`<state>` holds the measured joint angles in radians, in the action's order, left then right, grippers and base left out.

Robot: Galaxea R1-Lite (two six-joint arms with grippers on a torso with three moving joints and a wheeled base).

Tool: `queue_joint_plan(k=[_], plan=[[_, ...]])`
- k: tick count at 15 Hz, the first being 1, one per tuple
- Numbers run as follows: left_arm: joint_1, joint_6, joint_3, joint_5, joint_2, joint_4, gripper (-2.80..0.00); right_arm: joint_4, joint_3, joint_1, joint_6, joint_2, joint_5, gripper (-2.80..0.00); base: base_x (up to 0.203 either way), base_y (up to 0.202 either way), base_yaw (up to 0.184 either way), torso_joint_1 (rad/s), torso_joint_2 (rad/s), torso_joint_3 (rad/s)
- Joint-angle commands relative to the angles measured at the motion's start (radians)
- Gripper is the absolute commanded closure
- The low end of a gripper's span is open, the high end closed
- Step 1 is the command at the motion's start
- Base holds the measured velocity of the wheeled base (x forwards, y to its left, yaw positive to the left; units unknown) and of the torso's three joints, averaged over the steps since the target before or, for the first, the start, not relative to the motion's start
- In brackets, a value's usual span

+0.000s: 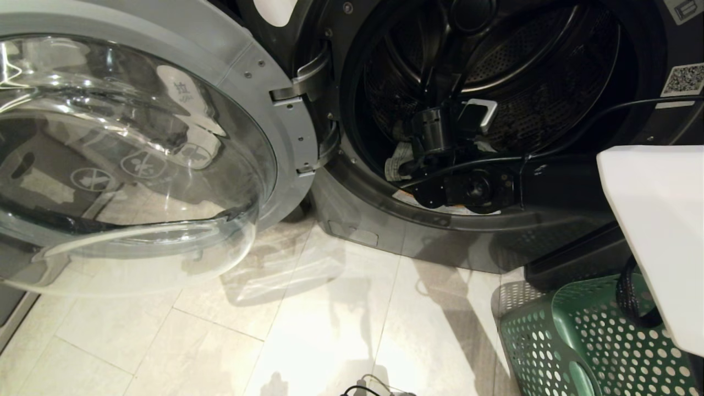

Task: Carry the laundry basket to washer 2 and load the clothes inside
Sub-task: Place the clothes into the washing machine

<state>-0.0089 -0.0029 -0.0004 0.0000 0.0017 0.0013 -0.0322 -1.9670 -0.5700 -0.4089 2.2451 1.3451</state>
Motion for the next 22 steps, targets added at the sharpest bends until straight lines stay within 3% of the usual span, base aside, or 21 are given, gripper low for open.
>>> queue_joint_plan(k=[1, 4, 5, 12, 16, 19, 22], plan=[[0.000, 0.000, 0.000, 0.000, 0.001, -0.001, 0.00, -0.012, -0.001, 0.000, -0.020, -0.009, 0.008, 0.00, 0.000, 0.000, 0.000, 0.000, 0.00, 0.000], [0.000, 0.000, 0.000, 0.000, 0.001, 0.000, 0.00, -0.057, -0.003, -0.001, -0.065, -0.026, 0.008, 0.00, 0.000, 0.000, 0.000, 0.000, 0.00, 0.000], [0.001, 0.000, 0.000, 0.000, 0.001, 0.000, 0.00, -0.058, -0.003, -0.006, -0.077, -0.025, 0.009, -2.80, 0.000, 0.000, 0.000, 0.000, 0.00, 0.000], [0.000, 0.000, 0.000, 0.000, 0.001, 0.000, 0.00, -0.008, -0.026, -0.001, -0.145, -0.036, 0.036, -2.80, 0.000, 0.000, 0.000, 0.000, 0.00, 0.000], [0.000, 0.000, 0.000, 0.000, 0.001, 0.000, 0.00, -0.025, -0.024, -0.009, -0.310, -0.059, -0.026, -2.80, 0.000, 0.000, 0.000, 0.000, 0.00, 0.000], [0.000, 0.000, 0.000, 0.000, 0.001, 0.000, 0.00, -0.286, 0.021, -0.011, -0.436, -0.124, -0.147, -2.80, 0.000, 0.000, 0.000, 0.000, 0.00, 0.000], [0.001, 0.000, -0.001, 0.000, 0.001, 0.000, 0.00, -0.686, 0.025, -0.012, -0.538, -0.160, -0.382, -2.80, 0.000, 0.000, 0.000, 0.000, 0.00, 0.000]])
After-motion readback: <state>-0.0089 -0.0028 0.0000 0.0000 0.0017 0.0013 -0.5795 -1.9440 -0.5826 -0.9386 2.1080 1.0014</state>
